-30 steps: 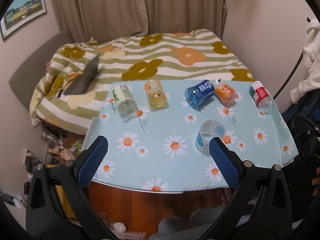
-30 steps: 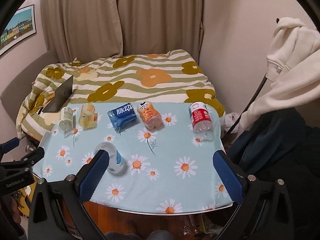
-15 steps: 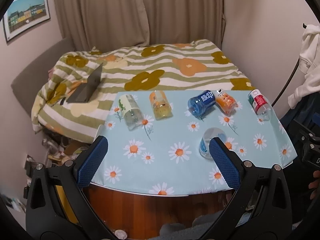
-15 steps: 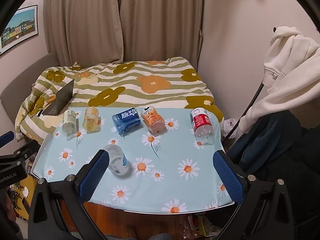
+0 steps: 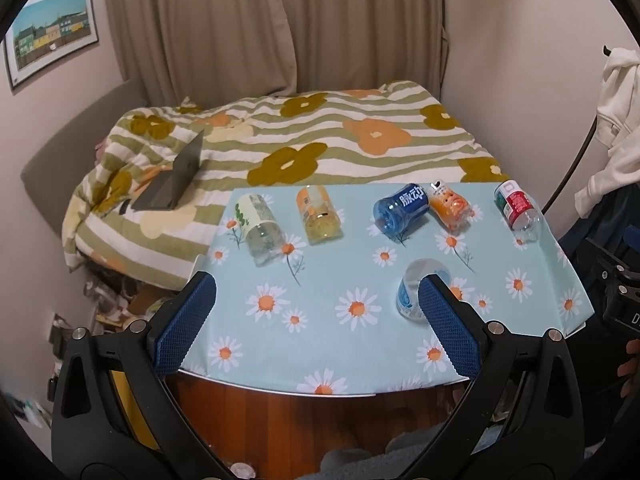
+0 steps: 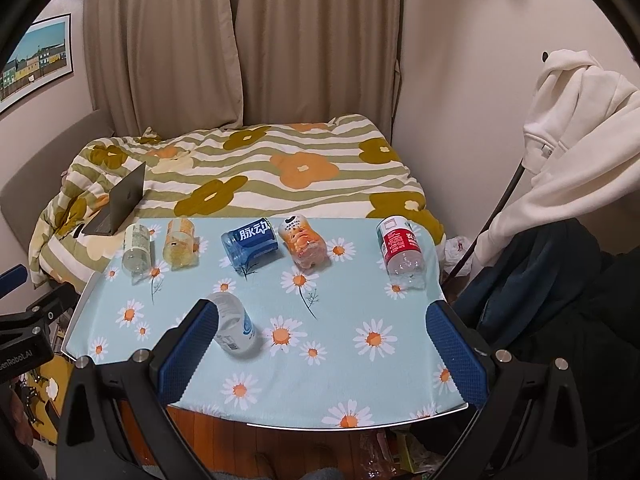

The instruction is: Flip cup upright

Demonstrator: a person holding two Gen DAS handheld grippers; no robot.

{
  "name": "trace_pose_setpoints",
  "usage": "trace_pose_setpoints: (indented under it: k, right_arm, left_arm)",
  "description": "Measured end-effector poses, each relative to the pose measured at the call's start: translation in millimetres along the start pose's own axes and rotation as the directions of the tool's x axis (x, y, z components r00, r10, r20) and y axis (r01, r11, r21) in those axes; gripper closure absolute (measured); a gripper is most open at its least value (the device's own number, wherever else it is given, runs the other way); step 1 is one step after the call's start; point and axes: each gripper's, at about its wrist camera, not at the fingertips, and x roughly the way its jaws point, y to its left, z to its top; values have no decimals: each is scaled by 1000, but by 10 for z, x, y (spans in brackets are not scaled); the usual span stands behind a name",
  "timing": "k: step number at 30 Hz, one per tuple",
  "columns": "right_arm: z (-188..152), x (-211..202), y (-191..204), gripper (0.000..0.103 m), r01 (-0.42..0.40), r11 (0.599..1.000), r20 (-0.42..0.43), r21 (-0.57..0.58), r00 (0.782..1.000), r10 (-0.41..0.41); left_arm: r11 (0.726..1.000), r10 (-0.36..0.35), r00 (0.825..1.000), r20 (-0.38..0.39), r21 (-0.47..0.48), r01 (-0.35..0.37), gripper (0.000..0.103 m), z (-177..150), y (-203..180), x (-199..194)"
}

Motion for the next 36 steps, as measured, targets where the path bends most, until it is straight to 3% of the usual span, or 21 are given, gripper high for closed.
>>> trace_pose_setpoints:
  k: [36]
  right_arm:
    - [12,31,-35,0,1,1000,-2,17,1000,-1]
  left_arm:
    - [1000,21,999,29,15,-21,0,47,-41,28]
